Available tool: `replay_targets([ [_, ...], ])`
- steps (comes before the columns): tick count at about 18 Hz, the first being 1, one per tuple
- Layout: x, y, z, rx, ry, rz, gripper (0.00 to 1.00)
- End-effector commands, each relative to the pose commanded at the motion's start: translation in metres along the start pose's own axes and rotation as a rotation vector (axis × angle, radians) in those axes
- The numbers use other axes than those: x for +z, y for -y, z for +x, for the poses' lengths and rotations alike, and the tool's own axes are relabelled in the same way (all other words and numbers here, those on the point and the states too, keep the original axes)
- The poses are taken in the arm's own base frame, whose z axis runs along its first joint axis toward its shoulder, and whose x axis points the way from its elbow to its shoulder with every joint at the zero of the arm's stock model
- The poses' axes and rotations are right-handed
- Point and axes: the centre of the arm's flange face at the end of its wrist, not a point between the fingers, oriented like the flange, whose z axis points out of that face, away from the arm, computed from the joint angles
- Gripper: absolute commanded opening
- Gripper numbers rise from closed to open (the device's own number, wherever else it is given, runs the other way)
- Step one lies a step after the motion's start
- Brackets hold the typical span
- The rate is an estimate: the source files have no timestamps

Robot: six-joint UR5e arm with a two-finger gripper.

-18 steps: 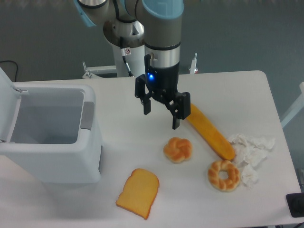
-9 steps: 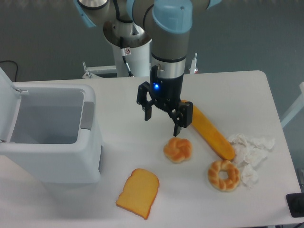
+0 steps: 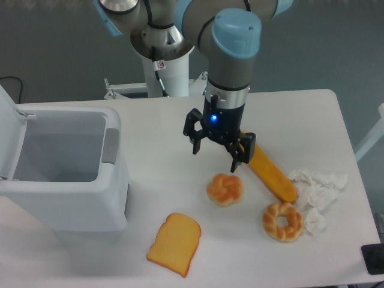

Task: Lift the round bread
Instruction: 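Move the open gripper over the knotted round bun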

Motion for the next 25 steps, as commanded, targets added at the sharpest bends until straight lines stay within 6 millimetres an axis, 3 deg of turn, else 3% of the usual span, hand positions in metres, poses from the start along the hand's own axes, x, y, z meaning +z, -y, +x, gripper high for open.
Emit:
replay_targets([
  [3, 0.009, -0.005, -0.008, -0.019, -0.023, 0.009, 1.00],
  [7, 0.036, -0.010, -0.020, -0.042, -0.051, -0.016, 1.00],
  [12, 0.033, -0.006, -0.031, -0.026, -0.037, -0.006, 1.00],
  [19, 0.031, -0.020, -0.036, -0.060, -0.028, -0.030, 1.00],
  [25, 0.038, -0.037, -0.042, -0.064, 0.042, -0.178, 1.00],
])
